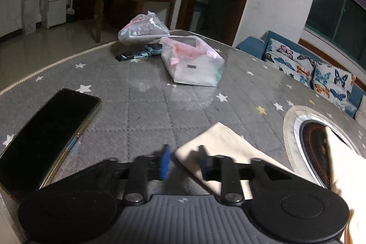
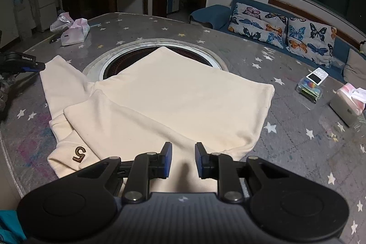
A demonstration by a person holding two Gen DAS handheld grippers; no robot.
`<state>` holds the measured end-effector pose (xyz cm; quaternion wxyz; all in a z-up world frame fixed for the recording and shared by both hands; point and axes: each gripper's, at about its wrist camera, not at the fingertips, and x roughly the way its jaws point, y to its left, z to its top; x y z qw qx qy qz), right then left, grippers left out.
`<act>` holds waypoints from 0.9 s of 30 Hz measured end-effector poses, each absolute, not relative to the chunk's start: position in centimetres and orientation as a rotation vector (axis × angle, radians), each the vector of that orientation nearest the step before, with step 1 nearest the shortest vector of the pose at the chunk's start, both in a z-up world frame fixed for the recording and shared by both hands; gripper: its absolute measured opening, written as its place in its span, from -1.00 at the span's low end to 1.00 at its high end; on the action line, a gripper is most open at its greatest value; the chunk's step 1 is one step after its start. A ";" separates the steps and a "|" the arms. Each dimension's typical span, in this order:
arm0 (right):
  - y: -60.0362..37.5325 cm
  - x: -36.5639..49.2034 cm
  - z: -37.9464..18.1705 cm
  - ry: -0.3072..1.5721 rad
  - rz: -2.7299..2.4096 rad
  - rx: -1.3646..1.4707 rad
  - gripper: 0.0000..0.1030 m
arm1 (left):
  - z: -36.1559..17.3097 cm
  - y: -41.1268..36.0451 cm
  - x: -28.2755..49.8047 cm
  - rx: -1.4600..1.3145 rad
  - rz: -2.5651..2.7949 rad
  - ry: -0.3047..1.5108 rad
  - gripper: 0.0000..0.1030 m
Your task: Fold clothes
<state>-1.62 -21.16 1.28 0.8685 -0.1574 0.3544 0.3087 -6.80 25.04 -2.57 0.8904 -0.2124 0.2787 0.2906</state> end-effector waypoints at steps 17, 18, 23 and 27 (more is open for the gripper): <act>-24.5 -2.5 1.5 0.724 0.595 -0.240 -0.60 | 5.0 8.4 -6.0 -0.394 -0.047 0.409 -0.91; -24.6 -2.6 1.5 0.723 0.592 -0.237 -0.60 | 5.0 7.2 -5.8 -0.388 -0.085 0.416 -0.91; -25.7 -2.7 1.3 0.723 0.573 -0.211 -0.60 | 5.0 1.3 -4.7 -0.354 -0.276 0.445 -0.91; -26.5 -2.7 1.1 0.732 0.554 -0.197 -0.60 | 3.8 -2.3 -4.1 -0.324 -0.391 0.500 -0.86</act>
